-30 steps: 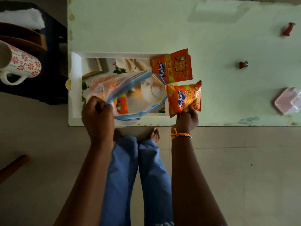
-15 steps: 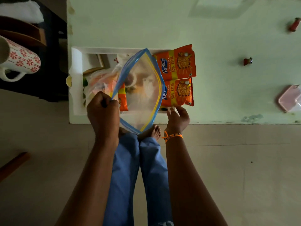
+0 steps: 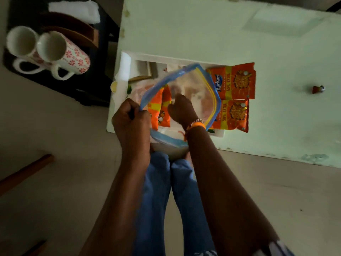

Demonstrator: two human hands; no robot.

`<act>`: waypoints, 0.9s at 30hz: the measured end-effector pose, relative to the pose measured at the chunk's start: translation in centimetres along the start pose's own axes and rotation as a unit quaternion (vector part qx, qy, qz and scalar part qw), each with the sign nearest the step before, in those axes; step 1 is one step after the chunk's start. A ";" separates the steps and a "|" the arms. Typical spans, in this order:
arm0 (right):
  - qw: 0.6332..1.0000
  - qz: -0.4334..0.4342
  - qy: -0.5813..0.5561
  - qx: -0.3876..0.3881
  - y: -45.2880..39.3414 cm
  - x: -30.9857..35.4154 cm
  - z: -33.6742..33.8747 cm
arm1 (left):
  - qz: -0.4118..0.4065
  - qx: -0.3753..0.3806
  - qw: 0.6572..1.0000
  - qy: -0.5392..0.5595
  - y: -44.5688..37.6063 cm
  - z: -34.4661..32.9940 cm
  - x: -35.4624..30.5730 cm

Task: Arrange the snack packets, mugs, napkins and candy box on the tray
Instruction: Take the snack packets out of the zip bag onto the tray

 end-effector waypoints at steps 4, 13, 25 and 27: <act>0.990 0.026 0.109 0.086 -2.4 1.8 -2.4 | -0.022 0.000 0.999 0.025 -0.1 1.8 -1.4; 0.992 0.040 0.068 0.100 -1.2 7.2 -7.5 | -0.071 -0.067 0.990 0.102 1.4 8.0 -3.5; 0.992 0.055 -0.116 0.011 2.6 4.4 -2.9 | -0.038 -0.066 0.995 -0.072 -1.3 4.1 0.6; 0.985 0.045 -0.168 -0.006 3.3 3.2 -0.4 | -0.038 -0.050 0.994 -0.086 -1.3 2.5 1.0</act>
Point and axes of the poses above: each hand's wrist, its own y-axis away from the middle knuckle, its own z-axis out of the back of the hand, x = y × z, the point moved 4 cm from there along -y, towards the middle knuckle
